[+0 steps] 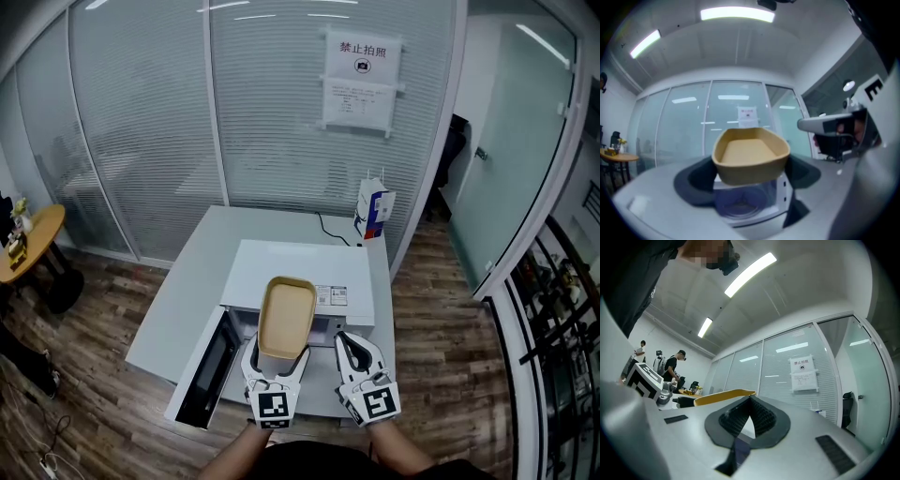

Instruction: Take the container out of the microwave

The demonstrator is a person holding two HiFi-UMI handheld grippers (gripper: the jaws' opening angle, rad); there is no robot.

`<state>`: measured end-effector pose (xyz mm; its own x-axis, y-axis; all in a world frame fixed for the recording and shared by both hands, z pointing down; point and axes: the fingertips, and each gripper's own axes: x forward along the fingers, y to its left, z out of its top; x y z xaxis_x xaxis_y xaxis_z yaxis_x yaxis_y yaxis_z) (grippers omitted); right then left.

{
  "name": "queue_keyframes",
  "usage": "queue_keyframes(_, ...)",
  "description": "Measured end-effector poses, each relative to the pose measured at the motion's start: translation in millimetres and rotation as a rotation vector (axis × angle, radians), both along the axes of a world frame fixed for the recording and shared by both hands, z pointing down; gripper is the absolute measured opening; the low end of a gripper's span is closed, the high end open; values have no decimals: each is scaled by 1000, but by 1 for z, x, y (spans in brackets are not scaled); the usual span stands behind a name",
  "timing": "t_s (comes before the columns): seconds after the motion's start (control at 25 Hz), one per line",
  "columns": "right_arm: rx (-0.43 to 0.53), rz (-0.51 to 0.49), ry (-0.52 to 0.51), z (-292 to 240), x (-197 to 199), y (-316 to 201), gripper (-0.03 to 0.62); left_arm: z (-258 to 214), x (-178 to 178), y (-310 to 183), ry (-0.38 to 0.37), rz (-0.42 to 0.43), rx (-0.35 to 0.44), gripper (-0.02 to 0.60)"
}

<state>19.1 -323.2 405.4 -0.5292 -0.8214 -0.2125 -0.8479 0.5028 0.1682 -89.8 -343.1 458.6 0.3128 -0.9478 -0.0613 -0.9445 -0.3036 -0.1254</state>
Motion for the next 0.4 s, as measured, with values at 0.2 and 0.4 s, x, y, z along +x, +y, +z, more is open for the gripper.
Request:
queue_keyframes(0.2,0,6,0,0,0,-1,-2,1,-2,1,9,-3,1,457)
queue_keyframes(0.4,2,10,1,0,-1,-4,-2,3,-5,0,8,-7,-9,457)
